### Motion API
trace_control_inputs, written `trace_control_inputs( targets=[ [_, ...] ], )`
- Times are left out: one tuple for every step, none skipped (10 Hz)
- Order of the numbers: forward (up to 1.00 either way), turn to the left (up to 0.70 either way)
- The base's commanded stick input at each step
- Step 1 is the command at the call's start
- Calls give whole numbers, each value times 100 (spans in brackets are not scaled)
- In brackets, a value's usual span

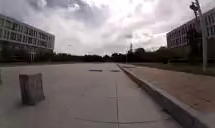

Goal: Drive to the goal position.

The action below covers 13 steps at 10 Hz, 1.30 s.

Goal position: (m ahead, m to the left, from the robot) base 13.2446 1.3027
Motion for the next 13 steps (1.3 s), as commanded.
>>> trace_control_inputs(
  targets=[
    [100, 0],
    [100, 0],
    [100, -21],
    [100, -40],
    [100, -40],
    [100, -40],
    [100, -9],
    [100, 0],
    [100, 0],
    [100, 0],
    [100, 0],
    [100, 0],
    [100, 0]
  ],
)
